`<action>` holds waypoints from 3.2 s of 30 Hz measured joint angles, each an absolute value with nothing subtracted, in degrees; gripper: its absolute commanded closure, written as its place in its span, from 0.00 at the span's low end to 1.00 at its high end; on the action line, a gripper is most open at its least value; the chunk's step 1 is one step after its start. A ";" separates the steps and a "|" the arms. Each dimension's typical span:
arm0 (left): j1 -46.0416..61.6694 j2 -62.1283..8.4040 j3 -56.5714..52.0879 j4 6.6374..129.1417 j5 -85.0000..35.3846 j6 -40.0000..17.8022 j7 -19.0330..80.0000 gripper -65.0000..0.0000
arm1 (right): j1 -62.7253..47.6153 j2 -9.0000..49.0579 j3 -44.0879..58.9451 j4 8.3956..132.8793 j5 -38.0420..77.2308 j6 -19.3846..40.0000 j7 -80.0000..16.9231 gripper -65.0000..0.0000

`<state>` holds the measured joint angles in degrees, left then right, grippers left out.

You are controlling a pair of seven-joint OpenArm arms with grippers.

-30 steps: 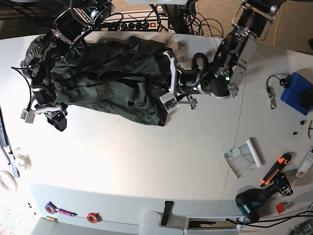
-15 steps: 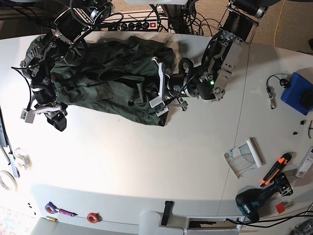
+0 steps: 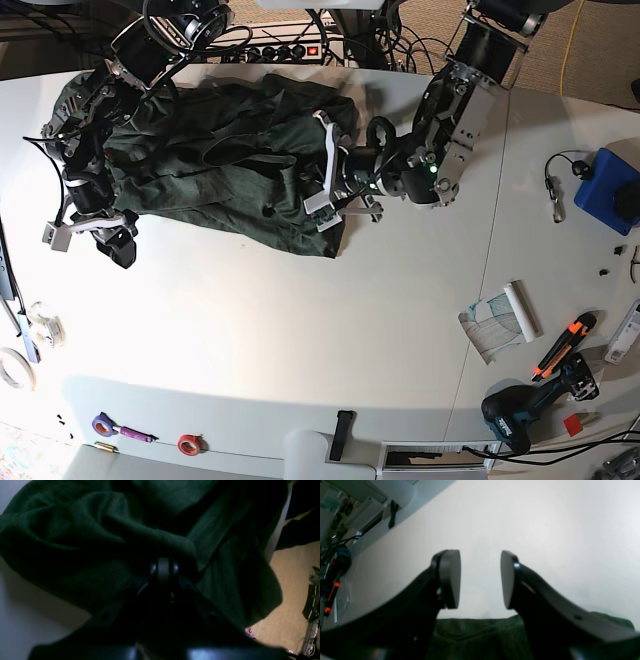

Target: Layout the t-shirt on the table in an organized manner, then fold the t-shirt properly

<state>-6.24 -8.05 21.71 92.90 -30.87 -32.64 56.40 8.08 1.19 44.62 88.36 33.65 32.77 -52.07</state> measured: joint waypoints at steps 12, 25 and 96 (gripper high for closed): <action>-12.73 -7.92 37.39 91.48 -22.92 -25.04 48.90 1.00 | 8.08 1.19 44.62 88.33 33.65 32.77 -53.01 0.60; -19.59 -4.64 40.05 77.58 -23.09 -23.75 43.72 1.00 | 8.08 1.08 44.62 88.33 33.65 32.77 -53.32 0.60; -10.15 -3.99 13.06 76.84 -37.98 -34.37 49.89 1.00 | -1.08 1.56 28.23 94.61 62.11 39.92 -81.12 1.00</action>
<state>-10.15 -3.99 13.06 76.84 -37.98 -34.37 49.89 -1.08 1.56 28.23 94.61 62.11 39.92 -81.12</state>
